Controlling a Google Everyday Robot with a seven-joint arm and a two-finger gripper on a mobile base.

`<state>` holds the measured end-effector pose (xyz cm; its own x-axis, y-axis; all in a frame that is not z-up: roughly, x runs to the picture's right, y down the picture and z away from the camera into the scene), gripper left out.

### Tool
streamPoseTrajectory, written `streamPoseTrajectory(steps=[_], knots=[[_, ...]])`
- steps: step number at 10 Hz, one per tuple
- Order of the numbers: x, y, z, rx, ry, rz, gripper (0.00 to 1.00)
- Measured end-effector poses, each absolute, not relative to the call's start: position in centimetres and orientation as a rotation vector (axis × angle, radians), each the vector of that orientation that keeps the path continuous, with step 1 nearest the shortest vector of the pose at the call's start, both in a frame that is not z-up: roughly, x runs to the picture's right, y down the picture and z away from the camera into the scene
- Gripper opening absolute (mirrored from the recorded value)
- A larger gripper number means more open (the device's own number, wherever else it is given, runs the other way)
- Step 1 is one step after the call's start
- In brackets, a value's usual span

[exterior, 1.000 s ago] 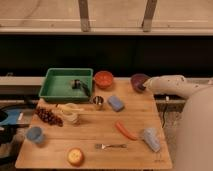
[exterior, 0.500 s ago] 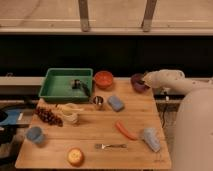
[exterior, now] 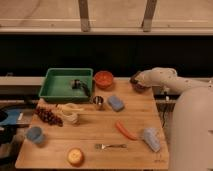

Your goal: Wipe purple bowl with eraser

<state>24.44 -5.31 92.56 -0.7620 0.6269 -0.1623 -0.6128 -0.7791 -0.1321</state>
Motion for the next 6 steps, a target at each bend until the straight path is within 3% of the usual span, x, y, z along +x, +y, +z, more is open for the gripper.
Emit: streamPoseTrajectory(steps=[6], knots=[[28.5,-3.6,90.9,-0.148,-0.054,2.476,0.00]])
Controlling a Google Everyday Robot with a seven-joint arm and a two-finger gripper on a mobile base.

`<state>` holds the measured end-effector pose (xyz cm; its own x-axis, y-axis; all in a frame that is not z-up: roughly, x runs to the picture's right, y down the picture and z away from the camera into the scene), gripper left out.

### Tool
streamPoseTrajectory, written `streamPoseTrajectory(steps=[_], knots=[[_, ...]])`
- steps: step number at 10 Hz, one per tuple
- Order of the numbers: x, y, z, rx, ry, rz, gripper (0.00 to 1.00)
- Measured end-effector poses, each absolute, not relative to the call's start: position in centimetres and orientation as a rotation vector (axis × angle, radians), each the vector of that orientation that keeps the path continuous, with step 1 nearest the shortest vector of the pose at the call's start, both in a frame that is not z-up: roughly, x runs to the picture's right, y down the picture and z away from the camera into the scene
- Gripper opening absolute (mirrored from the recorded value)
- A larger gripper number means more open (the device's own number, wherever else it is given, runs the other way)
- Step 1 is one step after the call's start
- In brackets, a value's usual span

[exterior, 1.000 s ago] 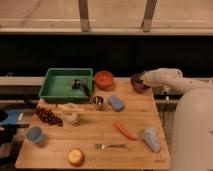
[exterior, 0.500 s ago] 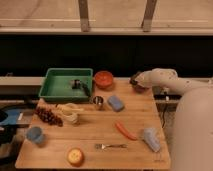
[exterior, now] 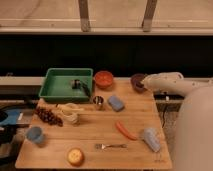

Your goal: Wipe purple bowl with eraser

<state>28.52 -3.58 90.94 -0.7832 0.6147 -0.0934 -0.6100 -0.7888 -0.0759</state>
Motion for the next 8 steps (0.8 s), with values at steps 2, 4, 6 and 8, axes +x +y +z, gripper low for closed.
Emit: streamPoseTrajectory(steps=[2,4,6,8], knots=[[30.0,-5.2,92.1,-0.116,-0.044,2.492,0.00],[30.1,-7.1,93.2,-0.107,-0.046,2.495,0.00],[28.4,-8.0,93.8,-0.126,-0.058,2.483,0.00],[26.5,-7.9,94.1,-0.159,-0.067,2.459,0.00]])
